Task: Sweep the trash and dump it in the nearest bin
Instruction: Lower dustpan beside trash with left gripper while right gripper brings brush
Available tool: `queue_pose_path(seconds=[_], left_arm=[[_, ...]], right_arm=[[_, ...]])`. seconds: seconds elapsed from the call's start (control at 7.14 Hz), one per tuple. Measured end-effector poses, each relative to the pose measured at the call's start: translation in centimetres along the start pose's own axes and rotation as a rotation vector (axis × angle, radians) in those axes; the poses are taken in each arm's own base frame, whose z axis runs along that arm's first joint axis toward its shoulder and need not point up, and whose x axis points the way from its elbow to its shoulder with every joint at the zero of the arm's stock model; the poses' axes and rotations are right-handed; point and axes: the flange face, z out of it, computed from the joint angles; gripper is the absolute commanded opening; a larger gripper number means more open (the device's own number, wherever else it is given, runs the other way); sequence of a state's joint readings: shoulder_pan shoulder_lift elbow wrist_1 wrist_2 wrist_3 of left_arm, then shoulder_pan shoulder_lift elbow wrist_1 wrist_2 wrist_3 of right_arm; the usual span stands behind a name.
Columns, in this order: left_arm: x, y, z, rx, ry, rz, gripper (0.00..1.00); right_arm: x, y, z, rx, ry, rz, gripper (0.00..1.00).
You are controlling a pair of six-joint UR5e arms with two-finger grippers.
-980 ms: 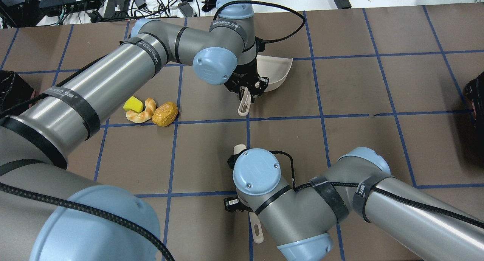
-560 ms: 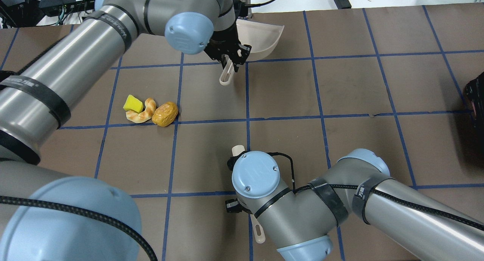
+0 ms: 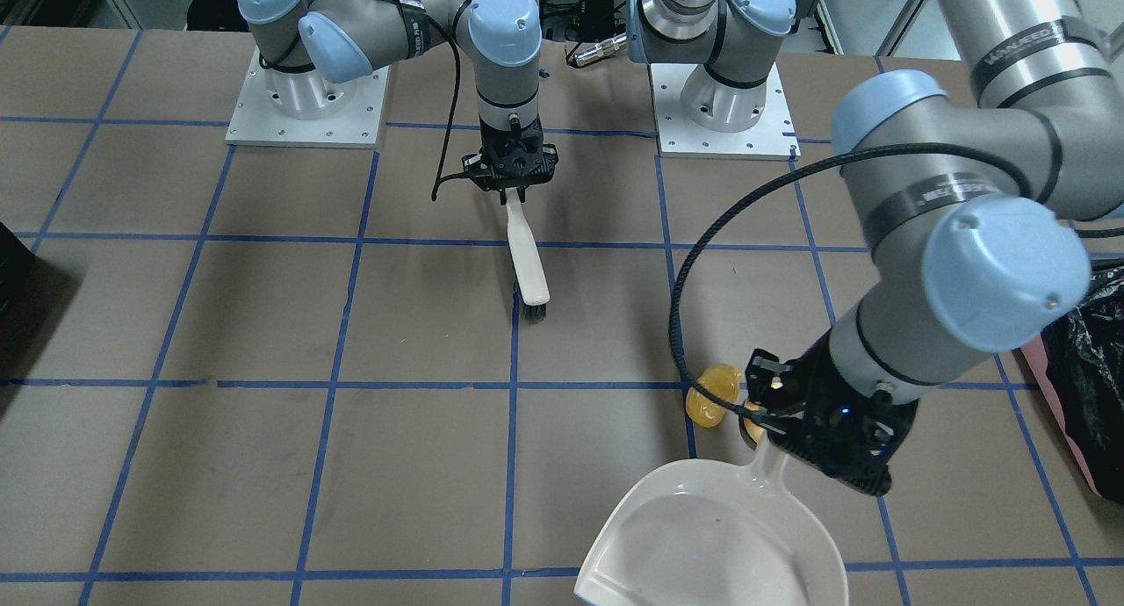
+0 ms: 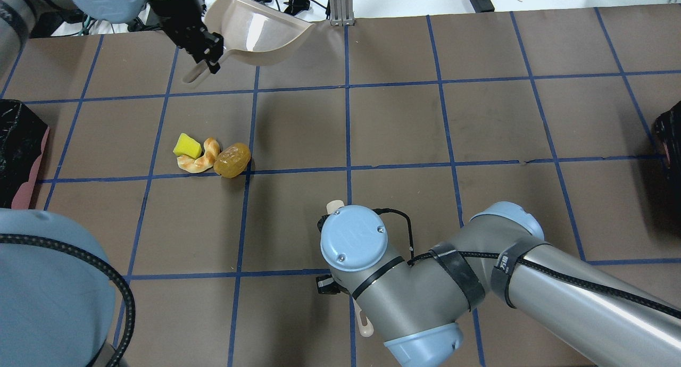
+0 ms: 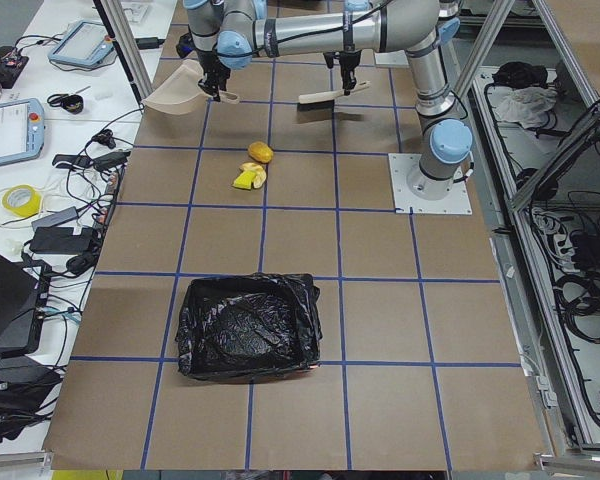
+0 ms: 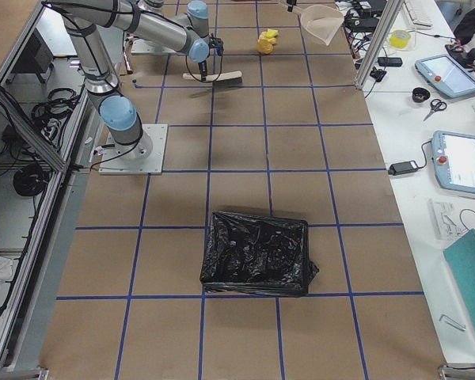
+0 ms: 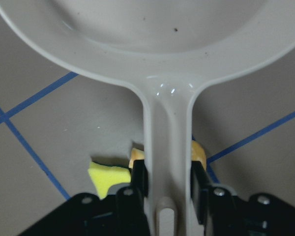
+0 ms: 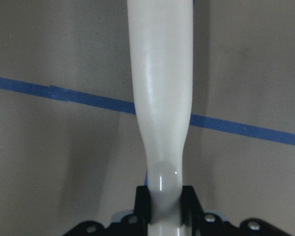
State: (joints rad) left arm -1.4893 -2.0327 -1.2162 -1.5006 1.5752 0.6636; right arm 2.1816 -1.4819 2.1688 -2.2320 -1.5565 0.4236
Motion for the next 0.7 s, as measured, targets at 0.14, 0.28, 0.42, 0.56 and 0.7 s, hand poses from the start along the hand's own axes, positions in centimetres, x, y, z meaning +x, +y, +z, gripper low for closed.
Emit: queue_pose_path(seconds=[0.14, 0.28, 0.42, 0.56, 0.7], left_arm=[[-3.9, 3.2, -0.3, -0.04, -0.011, 0.104, 0.0], [-7.8, 6.8, 0.0, -0.074, -0.005, 0.214, 0.0], [-11.5, 10.7, 1.0, -0.106, 0.009, 0.326, 0.0], [-14.9, 14.3, 2.0, -0.134, -0.003, 0.467, 0.0], [-17.8, 16.7, 2.8, -0.164, -0.053, 0.616, 0.0]], right_arm=[[-0.1, -0.7, -1.1, -0.012, 0.021, 0.009, 0.0], [-0.5, -1.8, -2.8, -0.014, 0.037, 0.025, 0.0], [-0.9, -3.0, -4.8, -0.004, 0.042, 0.05, 0.0], [-1.1, -4.3, -6.6, 0.008, 0.047, 0.069, 0.0], [-0.9, -5.3, -8.0, 0.021, 0.053, 0.084, 0.0]])
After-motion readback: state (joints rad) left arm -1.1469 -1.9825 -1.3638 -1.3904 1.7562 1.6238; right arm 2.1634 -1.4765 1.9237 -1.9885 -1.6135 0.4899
